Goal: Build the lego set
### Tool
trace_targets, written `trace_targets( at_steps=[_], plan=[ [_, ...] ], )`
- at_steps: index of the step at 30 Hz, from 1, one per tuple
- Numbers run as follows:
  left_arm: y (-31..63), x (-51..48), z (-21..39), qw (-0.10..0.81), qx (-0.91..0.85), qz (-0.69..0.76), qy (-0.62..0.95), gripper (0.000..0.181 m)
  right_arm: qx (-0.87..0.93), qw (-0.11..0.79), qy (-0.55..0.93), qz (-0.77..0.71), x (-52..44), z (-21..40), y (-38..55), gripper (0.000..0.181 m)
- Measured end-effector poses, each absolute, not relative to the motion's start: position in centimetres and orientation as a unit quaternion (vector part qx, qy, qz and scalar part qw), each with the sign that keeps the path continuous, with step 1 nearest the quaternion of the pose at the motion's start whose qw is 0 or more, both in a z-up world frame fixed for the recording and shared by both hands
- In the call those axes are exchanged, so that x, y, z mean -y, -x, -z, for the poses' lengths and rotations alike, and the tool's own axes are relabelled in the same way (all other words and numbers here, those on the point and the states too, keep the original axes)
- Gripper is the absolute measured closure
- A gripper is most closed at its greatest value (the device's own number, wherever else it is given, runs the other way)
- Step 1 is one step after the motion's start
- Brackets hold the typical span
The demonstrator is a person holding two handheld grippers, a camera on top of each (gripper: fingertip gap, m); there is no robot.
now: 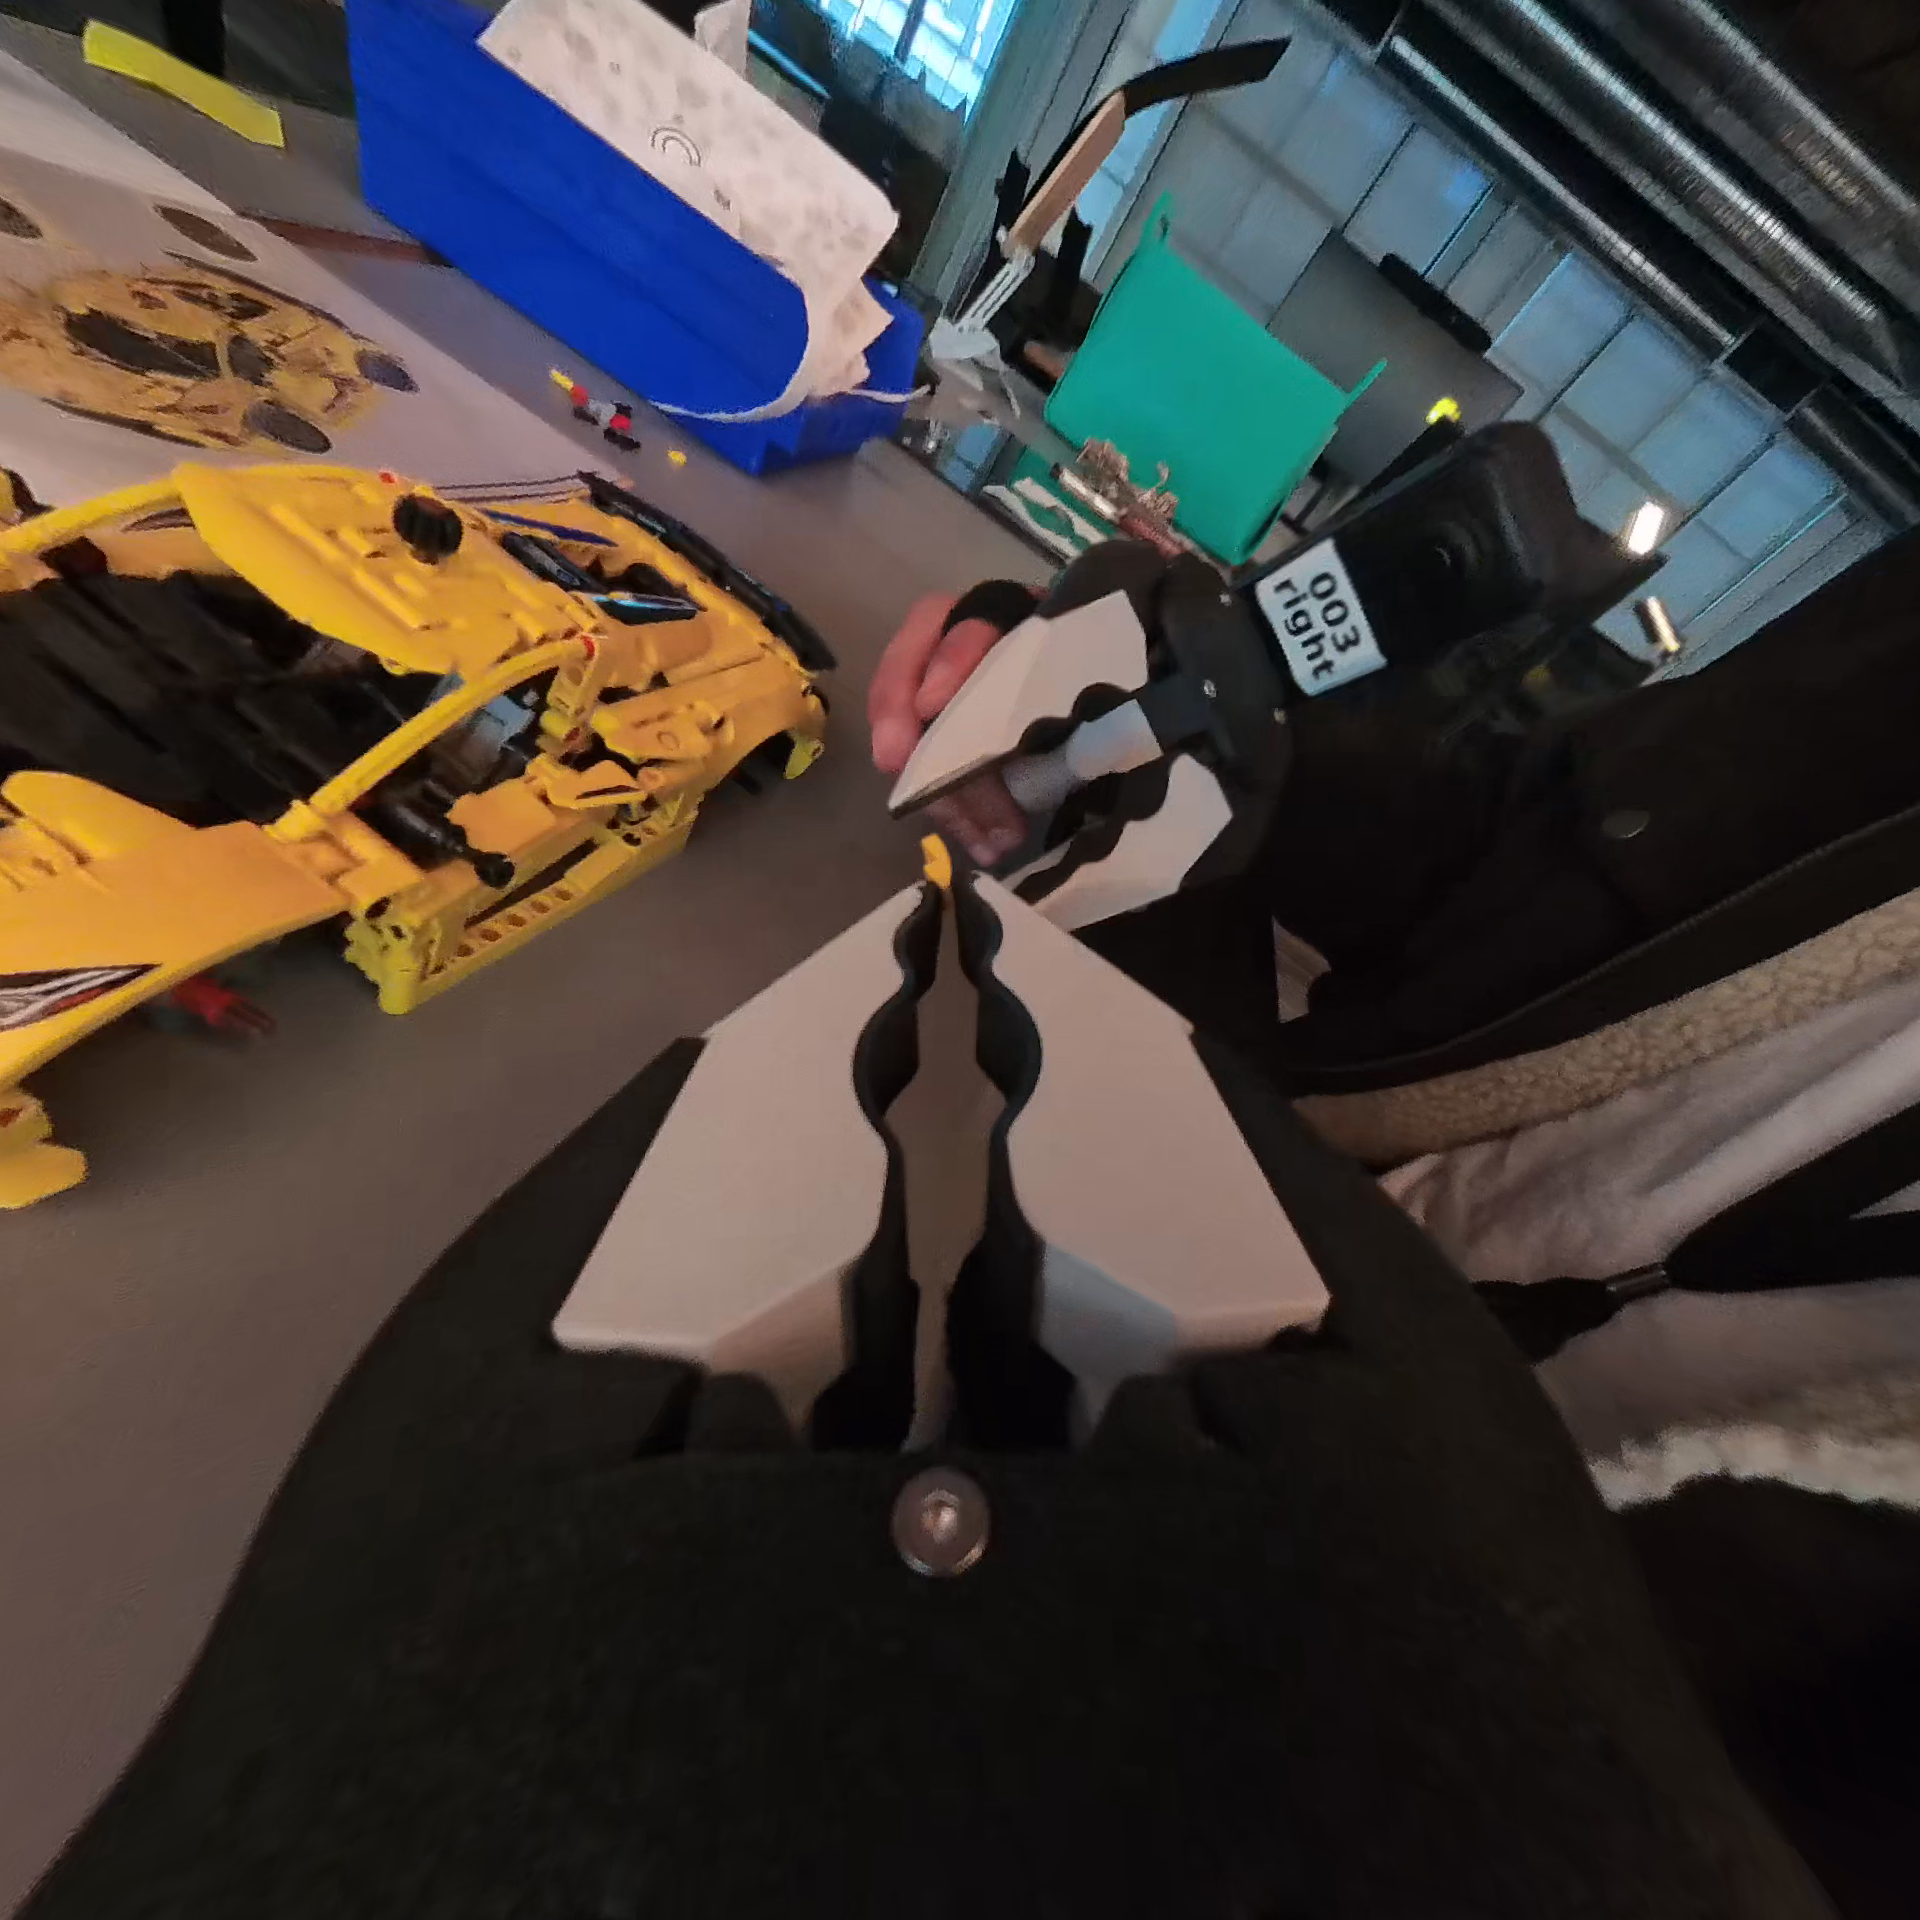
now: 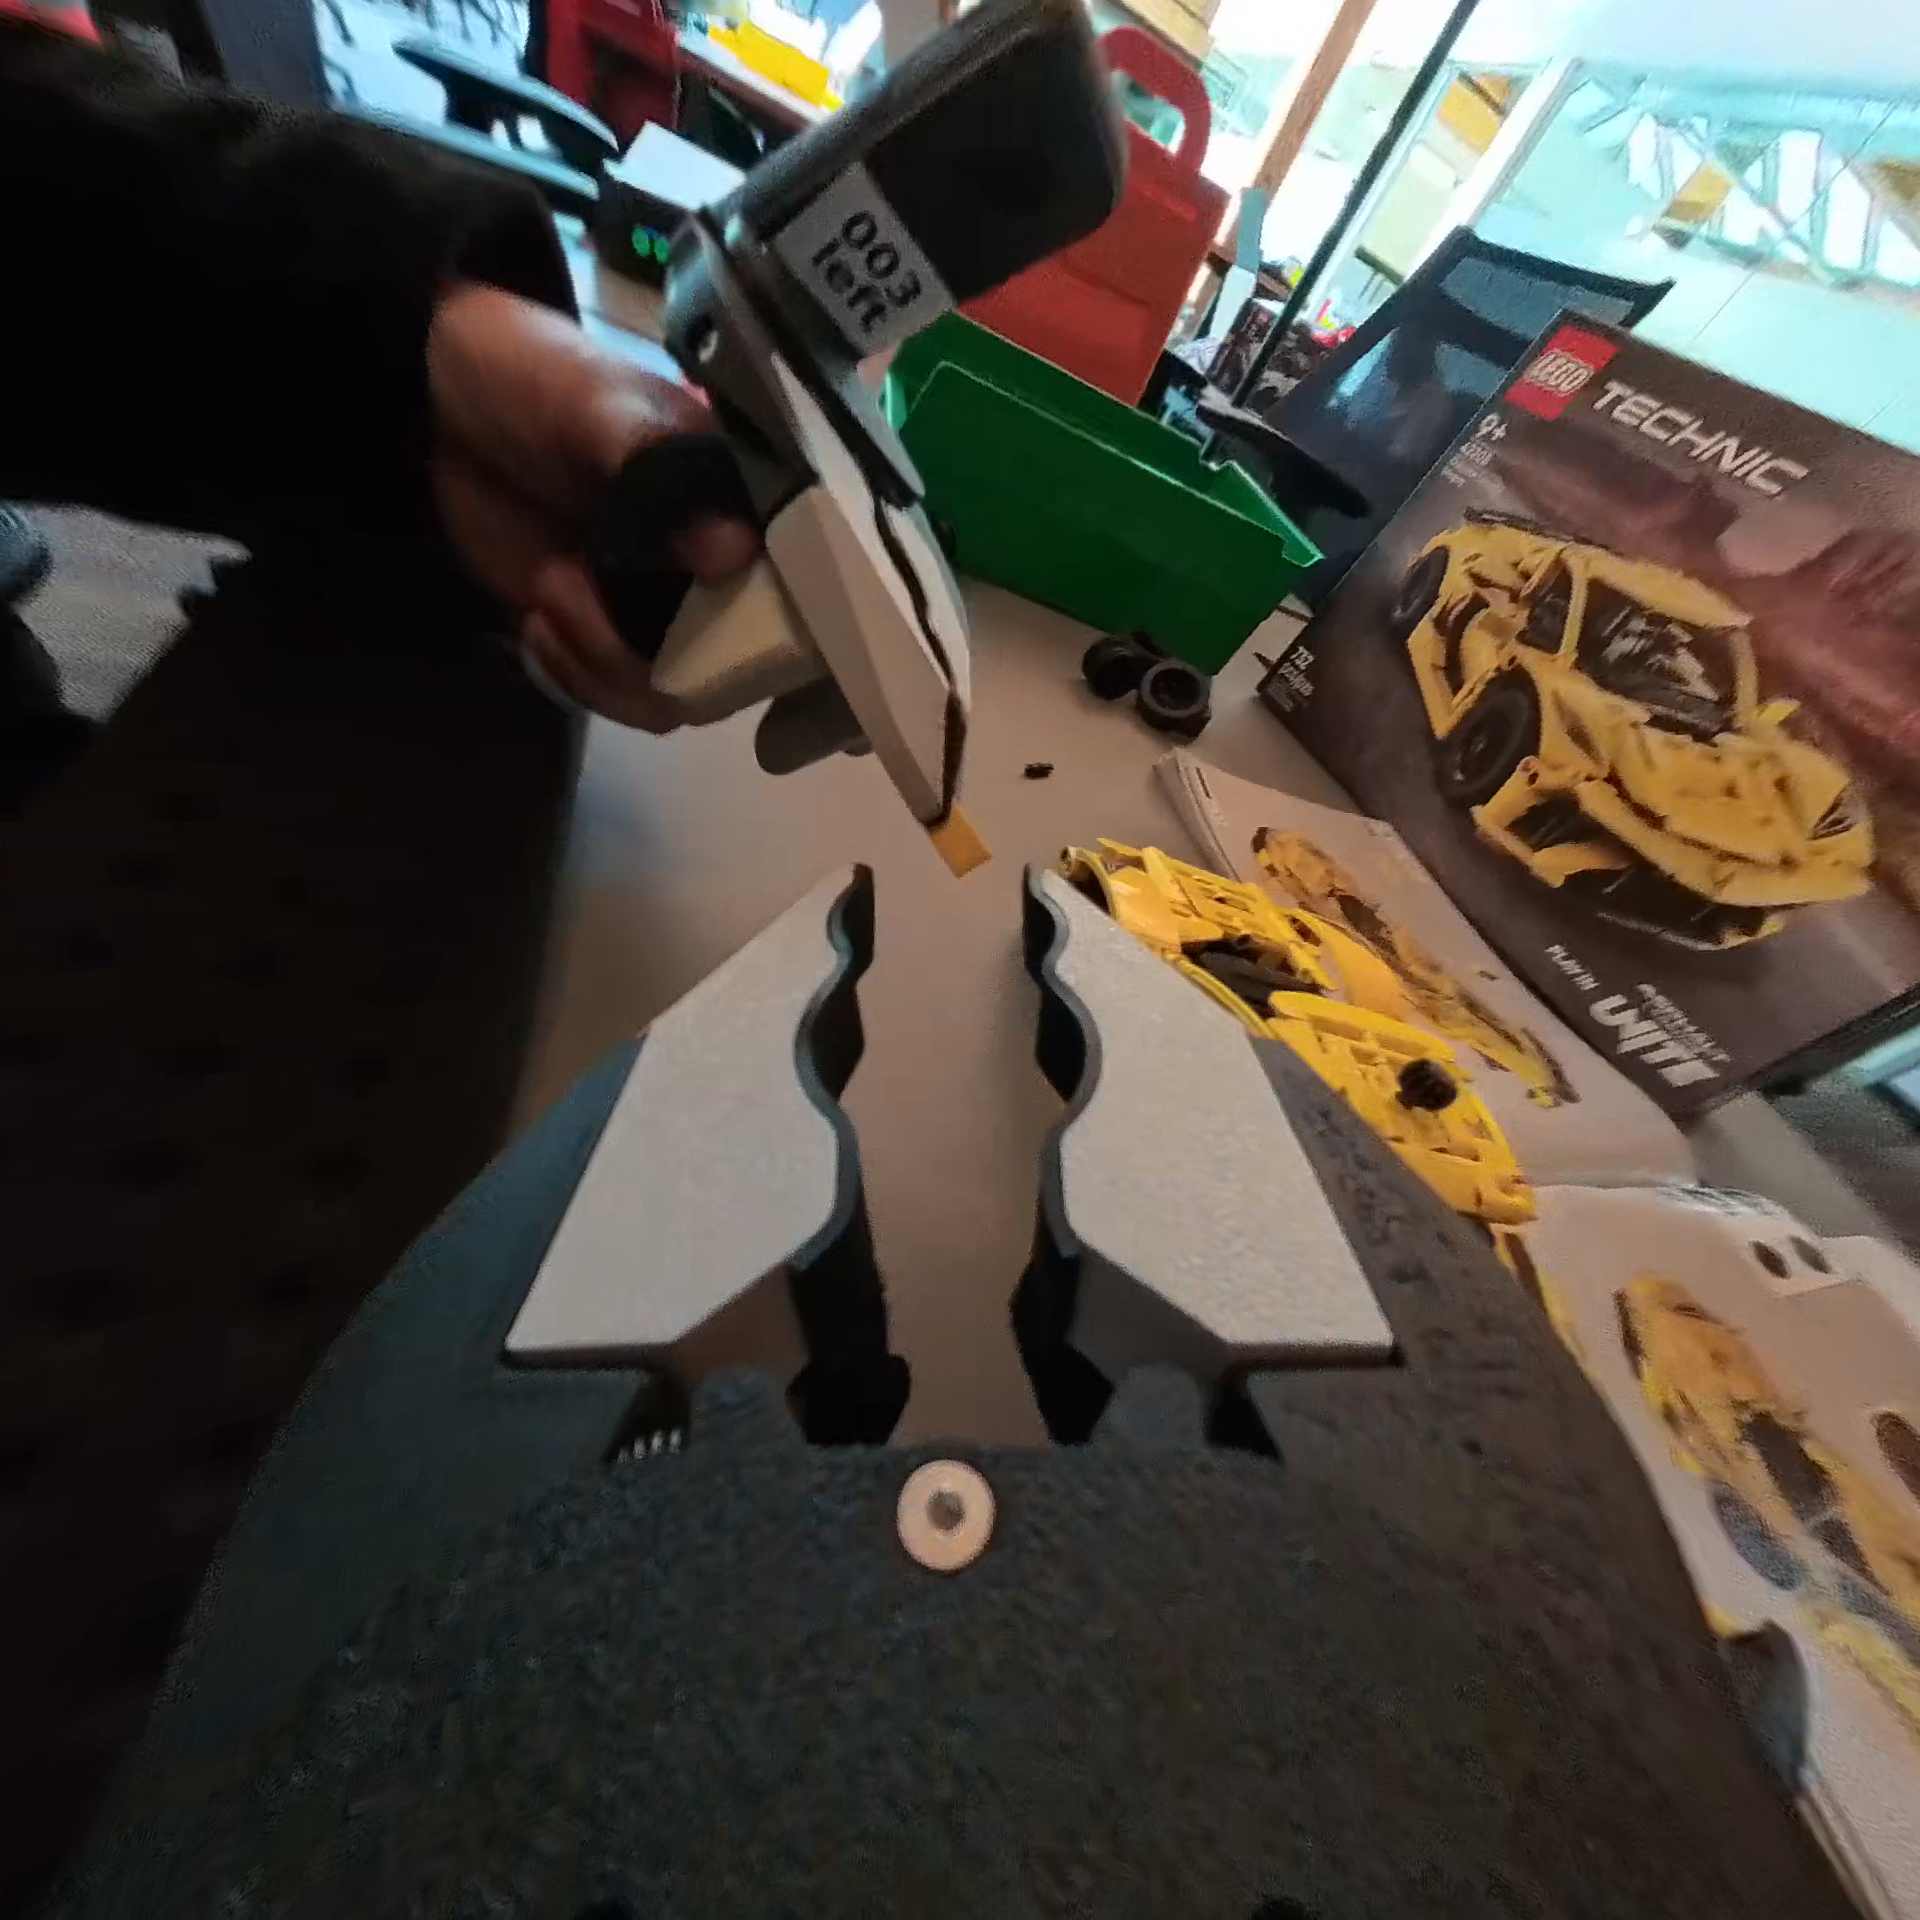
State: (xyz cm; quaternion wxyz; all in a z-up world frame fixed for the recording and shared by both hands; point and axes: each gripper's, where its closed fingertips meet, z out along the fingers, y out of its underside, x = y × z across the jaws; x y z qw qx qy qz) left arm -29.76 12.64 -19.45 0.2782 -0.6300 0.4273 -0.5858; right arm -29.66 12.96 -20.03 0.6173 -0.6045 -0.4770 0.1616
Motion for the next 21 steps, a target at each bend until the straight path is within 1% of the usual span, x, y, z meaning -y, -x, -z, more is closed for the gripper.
trace_targets(
  at_steps=[2,5,7,10,13,21],
  plan=[
    [29.7,-12.4,19.3,0.258,-0.411,0.605,0.631,0.178,0.475,0.630,0.595,-0.154,-13.0,19.4,29.6,0.155],
    [29.6,-12.3,19.3,0.223,-0.379,0.631,0.639,0.178,0.508,0.642,0.567,-0.088,-12.9,19.8,29.7,0.164],
    [29.6,-12.4,19.2,0.210,-0.366,0.642,0.640,0.178,0.513,0.640,0.567,-0.078,-12.9,20.1,29.8,0.162],
    [29.6,-12.2,19.3,0.195,-0.361,0.651,0.639,0.178,0.511,0.640,0.569,-0.078,-13.0,20.0,29.6,0.164],
    [29.5,-11.9,19.2,0.177,-0.352,0.661,0.639,0.178,0.515,0.645,0.561,-0.066,-12.9,19.9,29.5,0.174],
    [29.6,-11.8,19.8,0.106,-0.309,0.672,0.665,0.178,0.538,0.643,0.545,-0.026,-12.8,20.4,29.6,0.173]
  ],
)
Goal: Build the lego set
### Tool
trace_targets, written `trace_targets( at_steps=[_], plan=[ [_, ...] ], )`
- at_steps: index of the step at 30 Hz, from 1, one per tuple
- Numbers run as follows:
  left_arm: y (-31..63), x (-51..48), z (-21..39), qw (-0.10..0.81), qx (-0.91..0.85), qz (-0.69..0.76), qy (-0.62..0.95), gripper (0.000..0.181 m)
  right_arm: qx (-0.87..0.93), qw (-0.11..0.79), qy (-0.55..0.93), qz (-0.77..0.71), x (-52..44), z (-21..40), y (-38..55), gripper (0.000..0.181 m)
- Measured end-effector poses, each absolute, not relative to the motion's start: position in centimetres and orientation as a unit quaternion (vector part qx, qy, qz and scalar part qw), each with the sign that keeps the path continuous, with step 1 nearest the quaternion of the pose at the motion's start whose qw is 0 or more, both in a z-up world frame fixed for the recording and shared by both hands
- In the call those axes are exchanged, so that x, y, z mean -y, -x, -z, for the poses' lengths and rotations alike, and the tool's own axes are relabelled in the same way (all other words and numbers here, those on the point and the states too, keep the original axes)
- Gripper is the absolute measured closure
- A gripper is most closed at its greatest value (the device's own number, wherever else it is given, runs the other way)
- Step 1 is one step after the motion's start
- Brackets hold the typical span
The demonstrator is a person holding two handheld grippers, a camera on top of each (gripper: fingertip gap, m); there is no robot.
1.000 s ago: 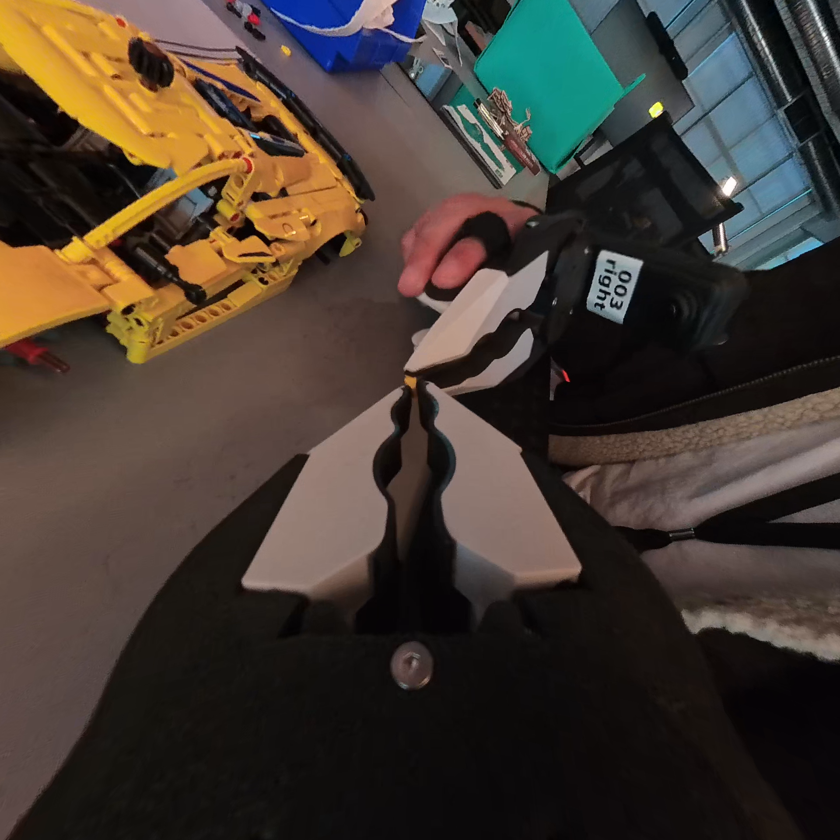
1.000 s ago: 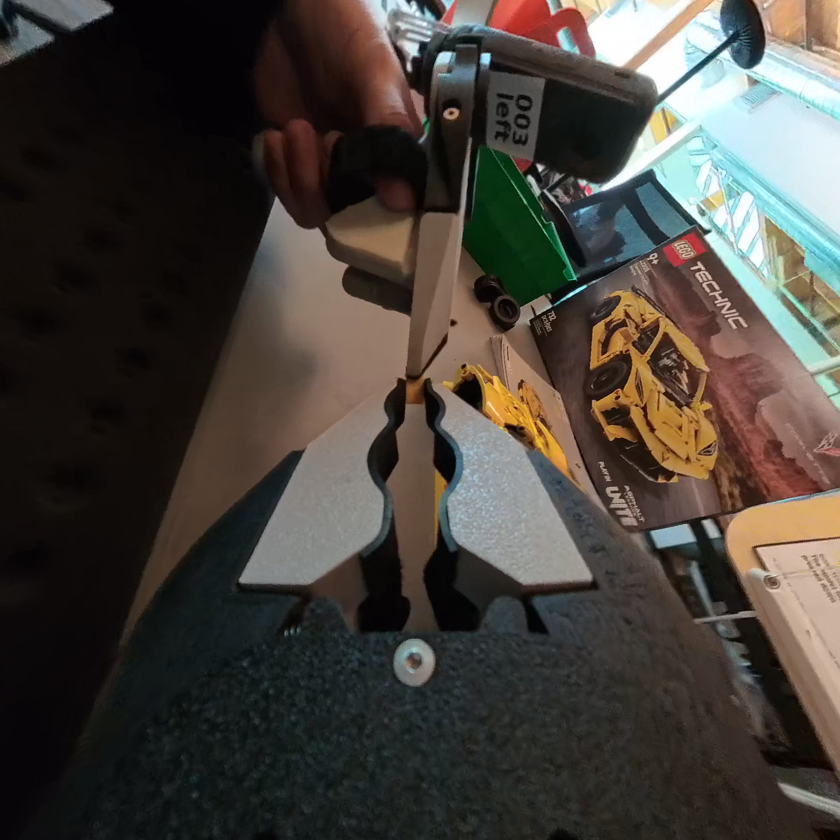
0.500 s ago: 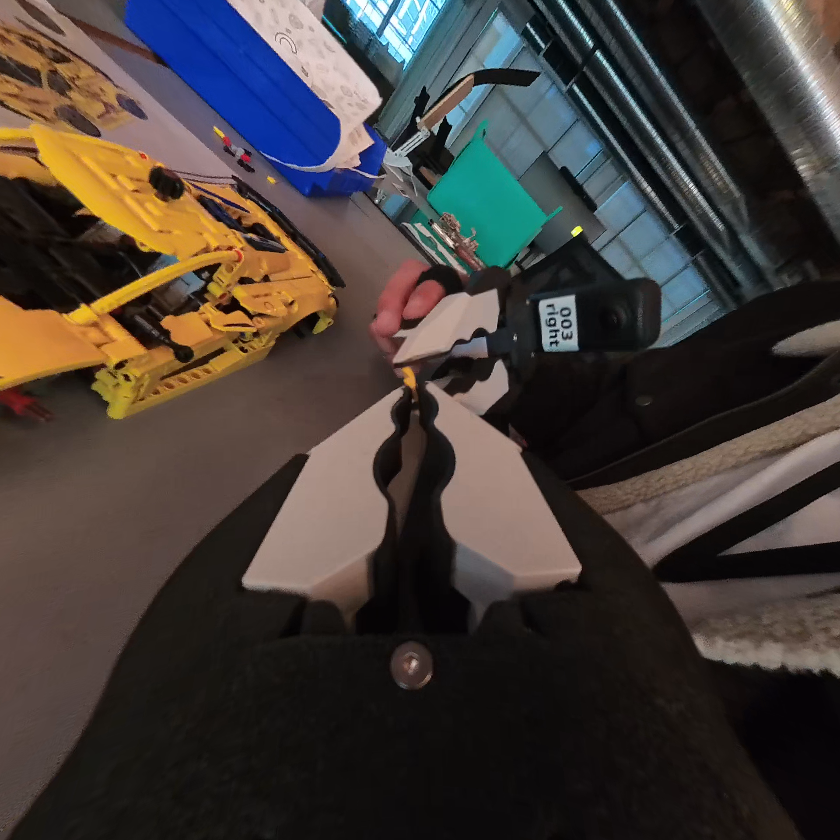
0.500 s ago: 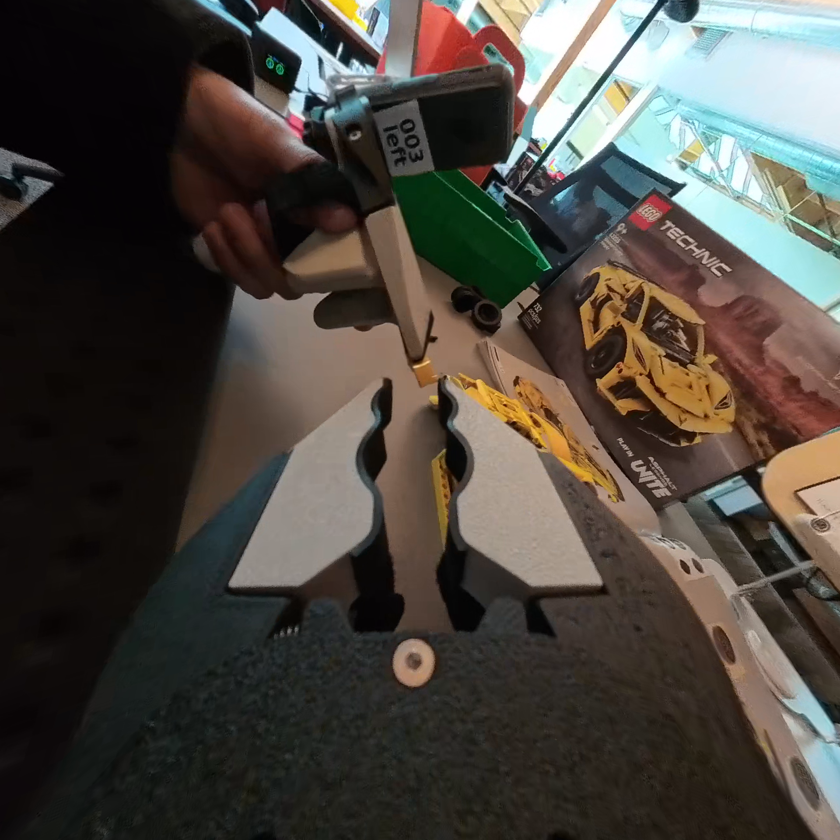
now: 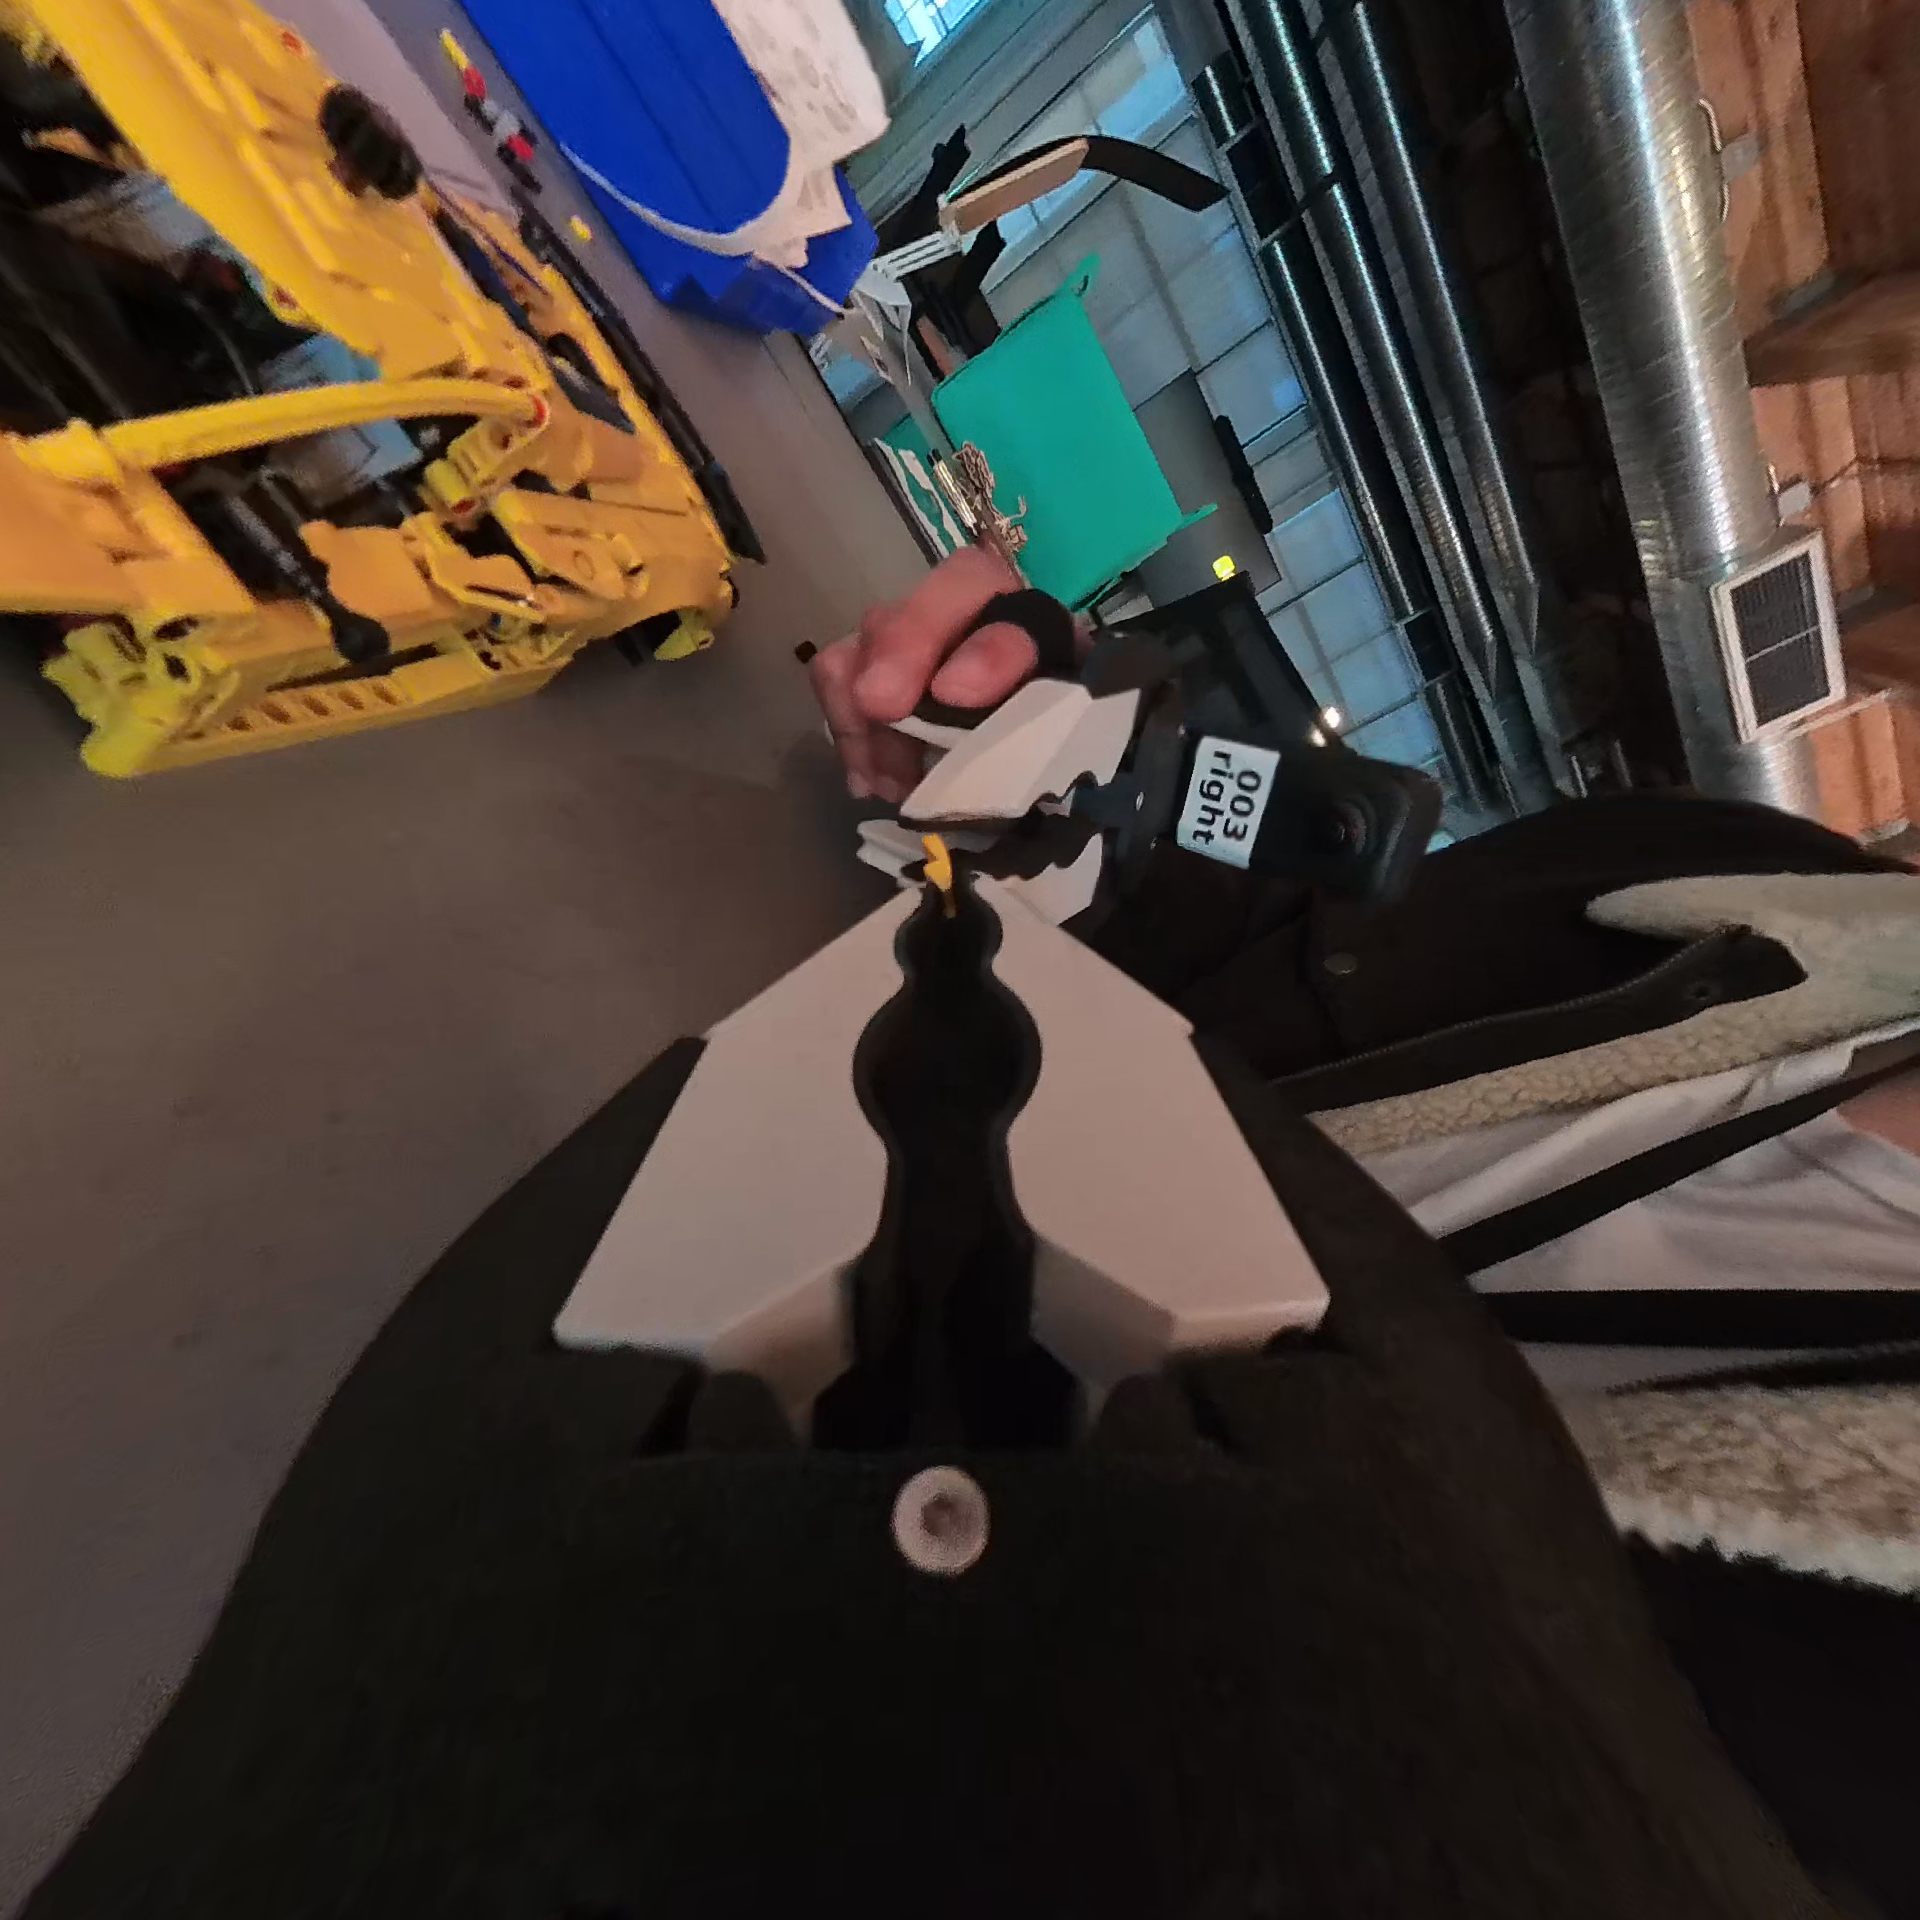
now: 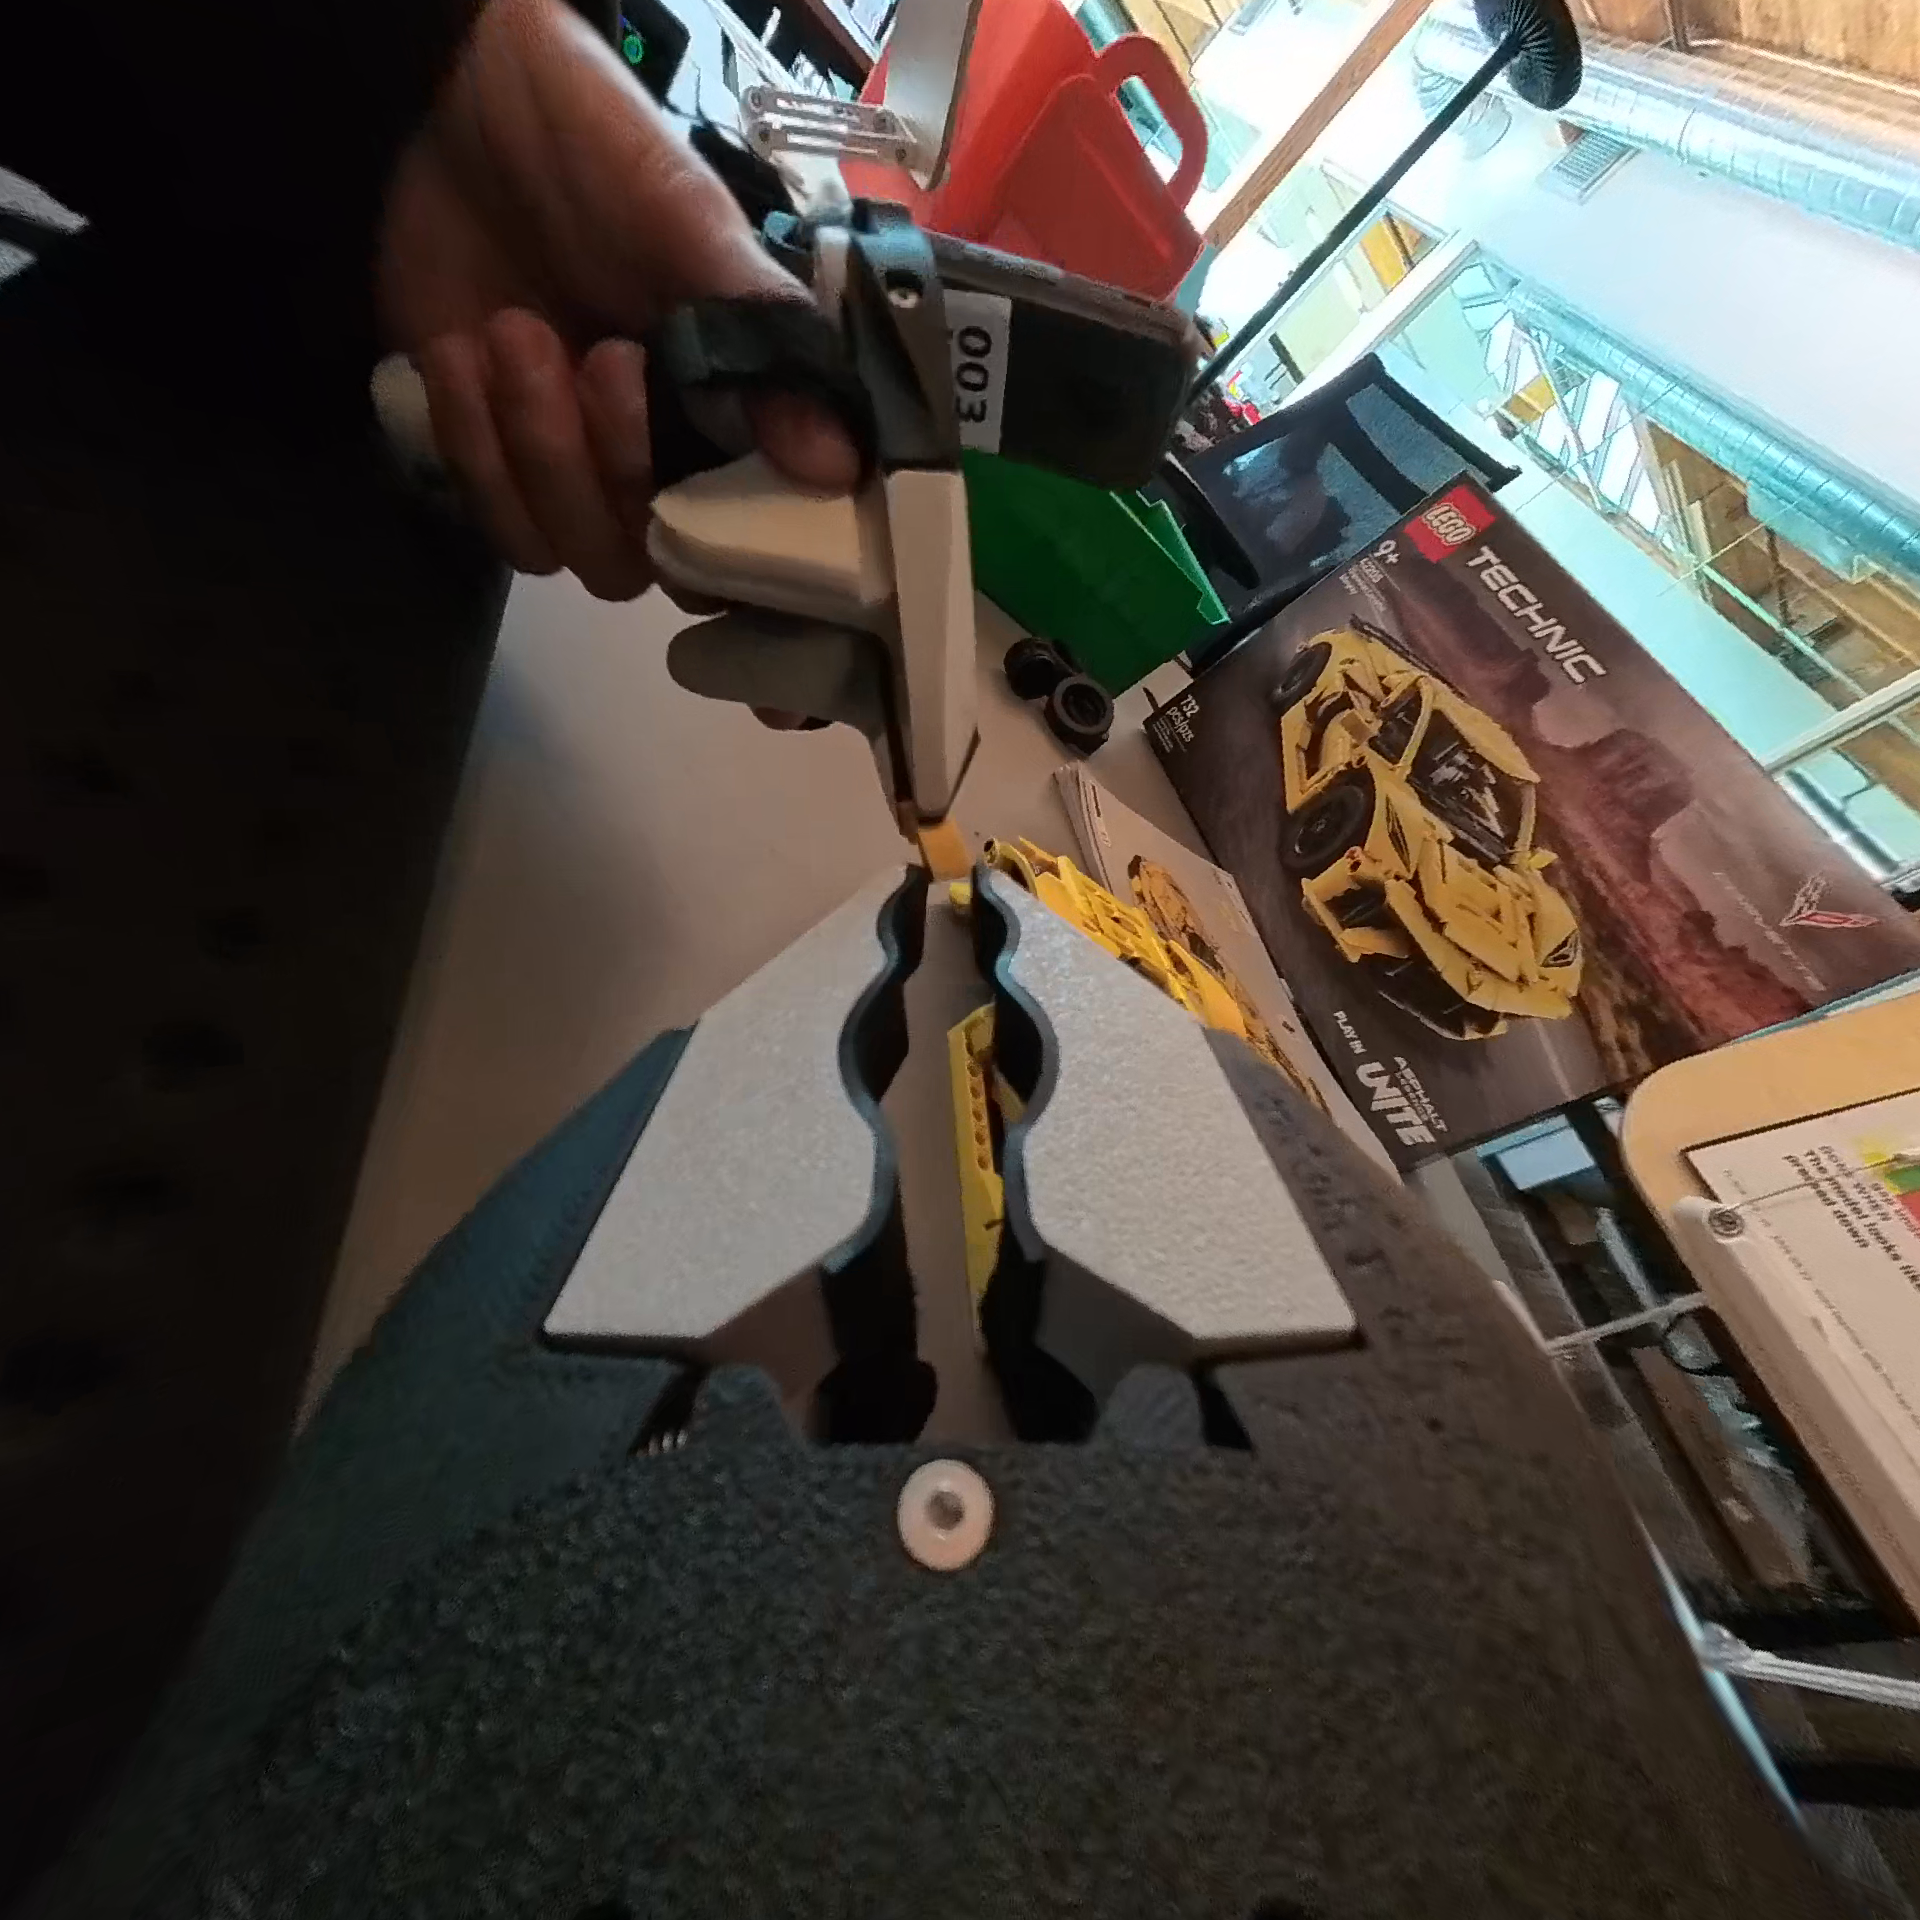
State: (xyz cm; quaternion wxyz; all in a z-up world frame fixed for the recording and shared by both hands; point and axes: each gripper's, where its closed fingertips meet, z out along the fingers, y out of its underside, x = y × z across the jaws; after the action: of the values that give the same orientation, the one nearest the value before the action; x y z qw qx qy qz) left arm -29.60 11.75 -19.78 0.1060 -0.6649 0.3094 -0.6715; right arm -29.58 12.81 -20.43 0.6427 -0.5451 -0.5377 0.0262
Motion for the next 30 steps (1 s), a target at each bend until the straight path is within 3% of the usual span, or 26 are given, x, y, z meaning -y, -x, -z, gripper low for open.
trace_targets(
  at_steps=[5,15,23,25,30],
  plan=[
    [29.3,-11.9,19.8,0.064,-0.256,0.691,0.673,0.178,0.538,0.651,0.535,0.010,-13.3,20.3,29.3,0.167],
    [28.8,-12.4,20.2,0.040,-0.199,0.712,0.673,0.178,0.560,0.626,0.541,0.040,-13.7,21.0,29.0,0.175],
    [28.7,-12.2,21.3,0.111,-0.296,0.644,0.696,0.166,0.560,0.559,0.607,-0.070,-13.0,22.6,29.1,0.177],
    [28.9,-12.0,21.6,0.151,-0.364,0.603,0.694,0.149,0.550,0.532,0.632,-0.121,-12.6,23.2,29.2,0.177],
    [30.0,-9.6,22.2,0.282,-0.618,0.449,0.580,0.147,0.523,0.448,0.674,-0.269,-11.0,24.3,29.6,0.177]
  ],
)
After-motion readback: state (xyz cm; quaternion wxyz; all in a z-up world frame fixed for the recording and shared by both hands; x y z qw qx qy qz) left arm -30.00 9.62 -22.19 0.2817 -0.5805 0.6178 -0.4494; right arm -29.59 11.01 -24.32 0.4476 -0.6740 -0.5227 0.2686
